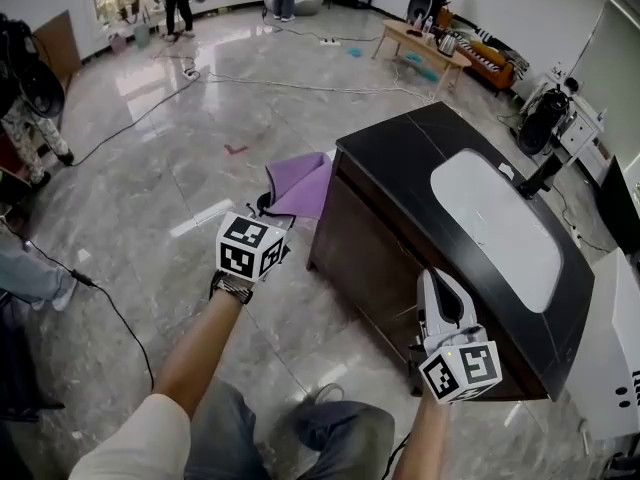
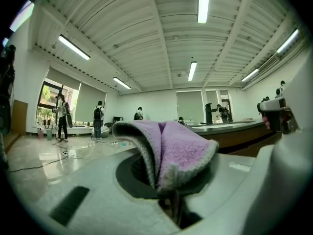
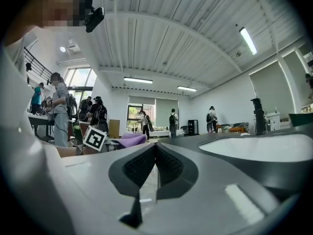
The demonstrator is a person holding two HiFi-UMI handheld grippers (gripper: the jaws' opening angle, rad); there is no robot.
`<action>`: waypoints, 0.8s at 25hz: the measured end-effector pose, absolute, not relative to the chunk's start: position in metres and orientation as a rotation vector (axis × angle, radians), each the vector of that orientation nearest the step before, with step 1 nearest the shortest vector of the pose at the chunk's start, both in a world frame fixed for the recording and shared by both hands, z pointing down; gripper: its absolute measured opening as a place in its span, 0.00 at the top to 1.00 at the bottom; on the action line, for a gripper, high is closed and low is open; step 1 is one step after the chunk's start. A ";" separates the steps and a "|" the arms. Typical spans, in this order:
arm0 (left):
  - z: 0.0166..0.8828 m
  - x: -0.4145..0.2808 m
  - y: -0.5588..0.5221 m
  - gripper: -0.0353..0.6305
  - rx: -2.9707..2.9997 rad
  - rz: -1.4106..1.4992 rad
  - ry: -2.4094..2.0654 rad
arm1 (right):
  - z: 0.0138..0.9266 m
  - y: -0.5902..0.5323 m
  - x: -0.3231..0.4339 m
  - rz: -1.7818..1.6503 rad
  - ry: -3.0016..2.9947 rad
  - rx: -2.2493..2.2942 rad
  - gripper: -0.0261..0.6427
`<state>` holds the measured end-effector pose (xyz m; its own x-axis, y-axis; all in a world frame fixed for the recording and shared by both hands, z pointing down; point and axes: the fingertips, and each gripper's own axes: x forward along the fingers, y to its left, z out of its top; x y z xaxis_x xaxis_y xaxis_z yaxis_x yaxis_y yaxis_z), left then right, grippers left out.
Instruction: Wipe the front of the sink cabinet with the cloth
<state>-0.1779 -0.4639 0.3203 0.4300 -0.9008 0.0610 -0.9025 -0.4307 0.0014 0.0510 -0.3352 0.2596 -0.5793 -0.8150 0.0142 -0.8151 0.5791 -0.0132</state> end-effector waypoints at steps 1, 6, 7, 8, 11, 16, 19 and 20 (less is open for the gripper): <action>0.333 -0.179 -0.469 0.88 2.624 0.072 -1.659 | 0.271 -0.336 0.051 0.018 -2.788 1.437 0.95; 0.396 -0.181 -0.492 0.88 2.600 0.026 -1.647 | 0.327 -0.346 0.055 -0.024 -2.779 1.453 0.95; 0.405 -0.182 -0.497 0.88 2.591 0.010 -1.647 | 0.334 -0.347 0.055 -0.034 -2.776 1.457 0.95; 0.412 -0.184 -0.503 0.88 2.580 -0.009 -1.647 | 0.339 -0.348 0.056 -0.045 -2.775 1.457 0.95; 0.426 -0.186 -0.521 0.88 2.552 -0.070 -1.634 | 0.353 -0.348 0.055 -0.075 -2.780 1.441 0.95; 0.437 -0.180 -0.549 0.88 2.526 -0.124 -1.586 | 0.364 -0.349 0.068 -0.072 -2.791 1.516 0.95; 0.450 -0.181 -0.560 0.88 2.502 -0.130 -1.607 | 0.376 -0.351 0.074 -0.061 -2.769 1.555 0.95; 0.454 -0.181 -0.562 0.88 2.498 -0.134 -1.613 | 0.380 -0.351 0.075 -0.058 -2.763 1.562 0.95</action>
<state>-0.1807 -0.5621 0.4537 0.4129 -0.9107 0.0140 -0.8959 -0.4033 0.1865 0.0753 -0.3514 0.3799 -0.5153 -0.8557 -0.0464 -0.8569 0.5152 0.0160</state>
